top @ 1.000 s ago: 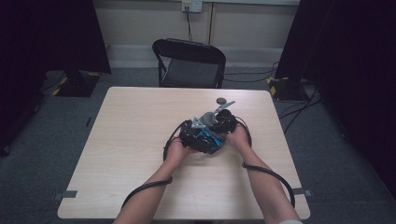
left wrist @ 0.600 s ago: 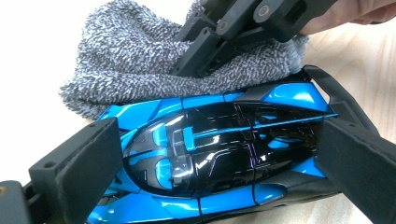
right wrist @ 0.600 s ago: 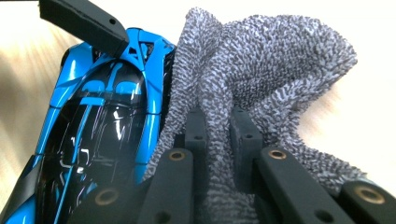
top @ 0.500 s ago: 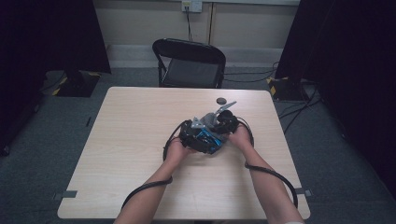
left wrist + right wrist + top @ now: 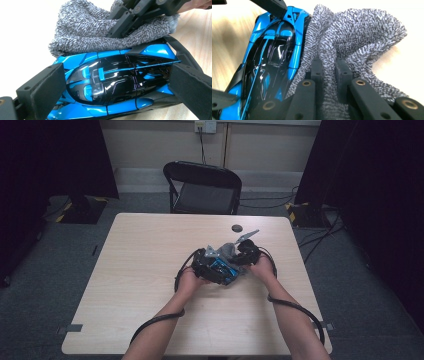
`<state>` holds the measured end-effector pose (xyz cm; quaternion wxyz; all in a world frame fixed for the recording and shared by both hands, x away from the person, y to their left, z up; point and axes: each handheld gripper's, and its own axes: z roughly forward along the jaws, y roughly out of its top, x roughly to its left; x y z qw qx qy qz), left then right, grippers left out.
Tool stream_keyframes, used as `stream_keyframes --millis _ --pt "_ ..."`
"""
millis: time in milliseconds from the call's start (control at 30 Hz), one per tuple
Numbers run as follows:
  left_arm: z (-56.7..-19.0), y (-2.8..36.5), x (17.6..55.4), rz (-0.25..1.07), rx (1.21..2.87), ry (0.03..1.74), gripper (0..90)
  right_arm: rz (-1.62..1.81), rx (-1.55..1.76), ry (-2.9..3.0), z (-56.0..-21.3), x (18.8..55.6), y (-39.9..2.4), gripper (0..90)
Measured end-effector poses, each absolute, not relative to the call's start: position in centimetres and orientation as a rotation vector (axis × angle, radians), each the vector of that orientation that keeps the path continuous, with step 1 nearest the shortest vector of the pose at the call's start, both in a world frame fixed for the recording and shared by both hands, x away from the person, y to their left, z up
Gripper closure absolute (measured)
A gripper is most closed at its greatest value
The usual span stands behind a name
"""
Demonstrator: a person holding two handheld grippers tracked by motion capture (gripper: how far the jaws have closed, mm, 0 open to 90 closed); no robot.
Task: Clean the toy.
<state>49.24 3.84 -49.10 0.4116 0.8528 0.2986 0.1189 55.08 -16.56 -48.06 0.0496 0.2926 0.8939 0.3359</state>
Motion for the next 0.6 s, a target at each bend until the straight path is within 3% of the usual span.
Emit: stream_keyframes --millis 600 --pt "-49.0 3.8 49.2 0.301 2.153 0.75 1.2 1.043 0.919 2.731 -48.1 53.6 -18.7 80.4"
